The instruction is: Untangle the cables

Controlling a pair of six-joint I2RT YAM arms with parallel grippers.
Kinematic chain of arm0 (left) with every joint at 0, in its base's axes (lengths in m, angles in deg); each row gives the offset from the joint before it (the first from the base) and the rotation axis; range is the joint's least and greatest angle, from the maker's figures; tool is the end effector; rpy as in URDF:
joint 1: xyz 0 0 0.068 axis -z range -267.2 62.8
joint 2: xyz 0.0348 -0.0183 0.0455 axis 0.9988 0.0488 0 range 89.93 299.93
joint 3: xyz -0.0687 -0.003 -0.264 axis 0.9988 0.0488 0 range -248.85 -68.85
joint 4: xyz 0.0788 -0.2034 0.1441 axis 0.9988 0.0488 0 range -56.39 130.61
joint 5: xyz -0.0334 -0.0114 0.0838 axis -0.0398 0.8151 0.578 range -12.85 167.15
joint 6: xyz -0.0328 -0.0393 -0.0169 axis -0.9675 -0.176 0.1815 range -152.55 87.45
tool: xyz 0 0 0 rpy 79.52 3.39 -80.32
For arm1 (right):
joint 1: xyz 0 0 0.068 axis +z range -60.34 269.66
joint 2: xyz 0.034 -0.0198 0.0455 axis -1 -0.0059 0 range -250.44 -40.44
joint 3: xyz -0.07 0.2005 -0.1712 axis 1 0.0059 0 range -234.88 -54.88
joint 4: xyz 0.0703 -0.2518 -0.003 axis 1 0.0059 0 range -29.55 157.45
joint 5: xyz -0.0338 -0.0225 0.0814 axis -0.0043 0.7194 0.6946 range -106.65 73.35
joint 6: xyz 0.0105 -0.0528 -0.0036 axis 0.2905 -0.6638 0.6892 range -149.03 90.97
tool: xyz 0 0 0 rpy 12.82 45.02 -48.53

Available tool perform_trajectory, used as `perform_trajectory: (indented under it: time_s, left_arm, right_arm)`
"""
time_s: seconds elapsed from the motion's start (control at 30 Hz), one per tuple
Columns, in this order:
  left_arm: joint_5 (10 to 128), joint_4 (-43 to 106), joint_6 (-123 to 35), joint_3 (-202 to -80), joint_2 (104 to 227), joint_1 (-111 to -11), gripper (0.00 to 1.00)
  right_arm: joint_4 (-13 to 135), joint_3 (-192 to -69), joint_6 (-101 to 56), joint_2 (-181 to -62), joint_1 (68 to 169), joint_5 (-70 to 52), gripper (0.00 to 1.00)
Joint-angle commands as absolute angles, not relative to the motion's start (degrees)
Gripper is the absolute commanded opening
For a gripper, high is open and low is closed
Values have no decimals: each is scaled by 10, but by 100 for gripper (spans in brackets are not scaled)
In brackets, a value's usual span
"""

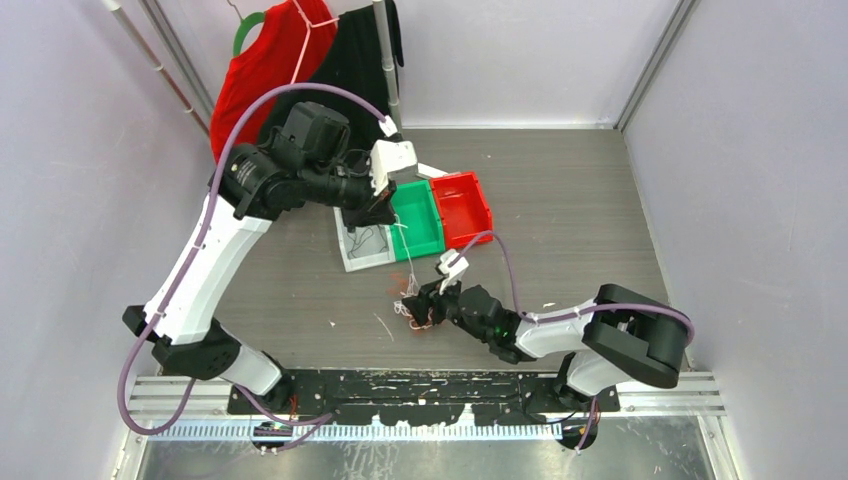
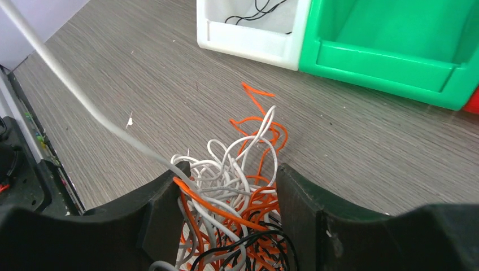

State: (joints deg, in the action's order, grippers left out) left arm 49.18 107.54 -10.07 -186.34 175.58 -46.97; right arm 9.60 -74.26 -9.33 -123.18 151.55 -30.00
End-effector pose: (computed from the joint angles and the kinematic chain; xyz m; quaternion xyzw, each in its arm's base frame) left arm 0.1837 -0.1772 0.4862 0.5452 0.7062 -0.2790 0.3552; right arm 0.1281 0.2221 0.1597 -0.2109 0.7490 0.3375 0.5298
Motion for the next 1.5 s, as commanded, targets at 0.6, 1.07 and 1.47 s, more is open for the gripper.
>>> perform_trajectory:
  time_s: [0.6, 1.07, 1.47]
  left_arm:
    - [508, 1038, -126, -1808, 1718, -467, 0]
    - [529, 1038, -122, -1783, 1712, -468, 0]
    - [526, 1033, -112, -1761, 1690, -468, 0]
  right_arm:
    - [324, -815, -200, -987, 1519, -296, 75]
    - [292, -865, -246, -1071, 1513, -264, 29]
    - [339, -901, -234, -1078, 1499, -200, 57]
